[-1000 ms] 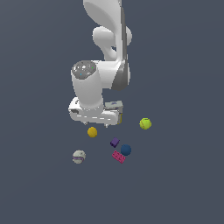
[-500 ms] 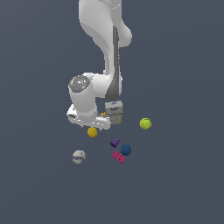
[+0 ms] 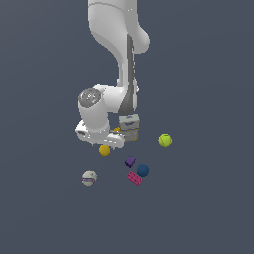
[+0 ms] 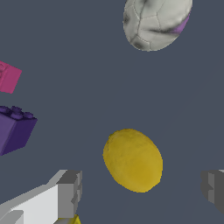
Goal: Pick up a designated object from a clutter of objects.
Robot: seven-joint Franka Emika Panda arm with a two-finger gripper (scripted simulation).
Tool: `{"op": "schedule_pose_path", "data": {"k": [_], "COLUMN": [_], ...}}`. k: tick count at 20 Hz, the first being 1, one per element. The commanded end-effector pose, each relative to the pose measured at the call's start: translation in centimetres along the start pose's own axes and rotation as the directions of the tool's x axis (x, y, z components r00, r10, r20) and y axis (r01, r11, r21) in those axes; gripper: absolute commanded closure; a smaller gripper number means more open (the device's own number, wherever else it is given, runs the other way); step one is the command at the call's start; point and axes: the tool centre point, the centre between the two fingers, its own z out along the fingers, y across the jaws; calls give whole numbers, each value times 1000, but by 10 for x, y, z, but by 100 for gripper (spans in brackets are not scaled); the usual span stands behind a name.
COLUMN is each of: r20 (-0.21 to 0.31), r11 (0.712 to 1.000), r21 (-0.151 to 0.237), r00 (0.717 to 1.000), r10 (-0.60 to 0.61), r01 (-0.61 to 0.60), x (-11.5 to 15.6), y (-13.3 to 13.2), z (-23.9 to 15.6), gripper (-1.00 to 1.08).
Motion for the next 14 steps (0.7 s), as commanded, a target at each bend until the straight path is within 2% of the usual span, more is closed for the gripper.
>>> {"op": "schedule_pose_path", "data": {"k": [1, 8, 14], "r20": [1, 0, 0], "r11": [1000, 1000, 1000], "r21": [0, 0, 0], "r00": [1000, 1000, 1000], "r10": [0, 1, 1], "r01": [0, -1, -1], "x": [-1, -1, -1], "y": [0, 1, 1], "z": [7, 38, 47], "gripper": [-92, -92, -92]}}
